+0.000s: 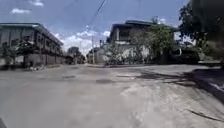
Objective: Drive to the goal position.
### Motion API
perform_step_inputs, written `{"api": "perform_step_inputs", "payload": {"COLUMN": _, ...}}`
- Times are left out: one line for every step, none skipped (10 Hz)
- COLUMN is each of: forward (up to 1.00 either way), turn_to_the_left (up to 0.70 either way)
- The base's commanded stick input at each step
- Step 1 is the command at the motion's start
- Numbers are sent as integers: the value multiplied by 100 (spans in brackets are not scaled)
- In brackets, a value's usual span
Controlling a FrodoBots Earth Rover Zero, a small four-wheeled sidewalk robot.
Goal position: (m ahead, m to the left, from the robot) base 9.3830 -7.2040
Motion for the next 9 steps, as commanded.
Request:
{"api": "perform_step_inputs", "payload": {"forward": 100, "turn_to_the_left": -39}}
{"api": "perform_step_inputs", "payload": {"forward": 100, "turn_to_the_left": -39}}
{"api": "perform_step_inputs", "payload": {"forward": 100, "turn_to_the_left": -39}}
{"api": "perform_step_inputs", "payload": {"forward": 100, "turn_to_the_left": -39}}
{"api": "perform_step_inputs", "payload": {"forward": 100, "turn_to_the_left": -39}}
{"api": "perform_step_inputs", "payload": {"forward": 100, "turn_to_the_left": -39}}
{"api": "perform_step_inputs", "payload": {"forward": 100, "turn_to_the_left": -39}}
{"api": "perform_step_inputs", "payload": {"forward": 100, "turn_to_the_left": -4}}
{"api": "perform_step_inputs", "payload": {"forward": 100, "turn_to_the_left": 1}}
